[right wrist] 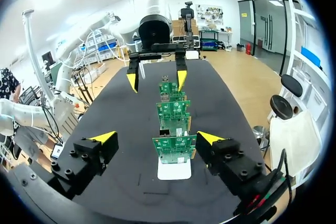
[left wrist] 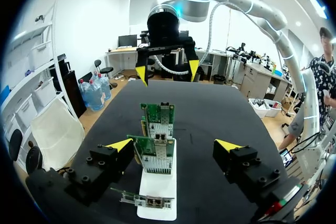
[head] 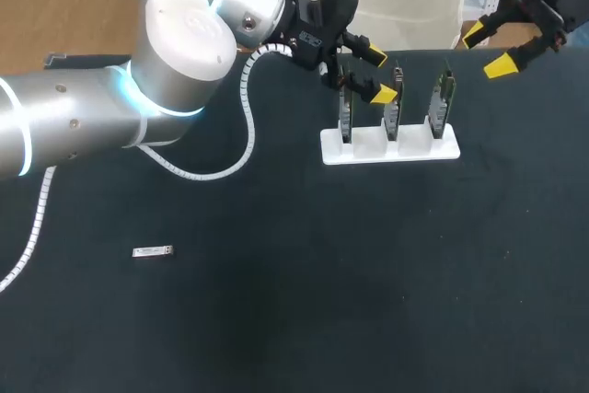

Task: Pick up the optical module with the left hand, and insert it into the network port with the right hand.

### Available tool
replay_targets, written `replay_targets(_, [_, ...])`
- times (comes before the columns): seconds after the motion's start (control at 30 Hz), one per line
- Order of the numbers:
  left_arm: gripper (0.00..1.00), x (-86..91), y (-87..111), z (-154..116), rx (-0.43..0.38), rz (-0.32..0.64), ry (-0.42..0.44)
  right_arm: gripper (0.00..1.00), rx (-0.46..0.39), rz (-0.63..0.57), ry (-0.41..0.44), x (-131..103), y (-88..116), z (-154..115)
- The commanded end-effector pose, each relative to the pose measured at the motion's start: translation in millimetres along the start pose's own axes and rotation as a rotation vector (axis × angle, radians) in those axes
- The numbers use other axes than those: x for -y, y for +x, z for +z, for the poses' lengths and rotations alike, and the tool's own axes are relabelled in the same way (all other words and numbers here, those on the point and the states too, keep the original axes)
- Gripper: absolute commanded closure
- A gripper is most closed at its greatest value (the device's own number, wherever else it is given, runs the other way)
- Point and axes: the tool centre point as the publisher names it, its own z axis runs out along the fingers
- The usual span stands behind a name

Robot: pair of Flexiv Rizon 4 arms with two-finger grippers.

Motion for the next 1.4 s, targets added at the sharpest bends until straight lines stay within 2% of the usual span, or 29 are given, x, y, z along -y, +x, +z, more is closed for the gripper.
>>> replay_targets(0.03, [0.0,-1.1,-8.4,-6,0.008,0.02,-0.011,0.0,0.0,-0.001,0.004,-1,0,1])
replay_targets(0.2, [0.0,-3.3,-27.6,-31,0.033,0.07,-0.062,0.0,0.0,-0.001,0.004,-1,0,1])
replay_targets(0.33, [0.0,-1.7,-51.9,-72,0.048,0.147,-0.131,0.0,0.0,-0.001,0.004,-1,0,1])
replay_targets(0.47, [0.0,5.3,-64.7,-123,-0.028,0.229,-0.241,0.0,0.0,-0.001,0.004,-1,0,1])
replay_targets(0.6, [0.0,20.8,-59.9,-173,-0.175,0.269,-0.351,0.0,0.0,-0.001,0.004,-1,0,1])
replay_targets(0.7, [0.0,35.0,-41.6,-207,-0.303,0.256,-0.419,0.0,0.0,-0.001,0.004,-1,0,1])
replay_targets(0.77, [0.0,44.9,-21.8,-226,-0.392,0.209,-0.457,0.0,0.0,-0.001,0.004,-1,0,1])
replay_targets(1.03, [0.0,103.4,55.6,-287,-0.599,0.011,-0.543,0.0,0.0,-0.001,0.004,-1,0,1])
replay_targets(1.27, [0.0,154.7,111.8,-311,-0.769,-0.072,-0.514,0.0,0.0,-0.001,0.004,-1,0,1])
replay_targets(1.4, [0.0,179.3,140.0,-318,-0.828,-0.121,-0.493,0.0,0.0,-0.001,0.004,-1,0,1])
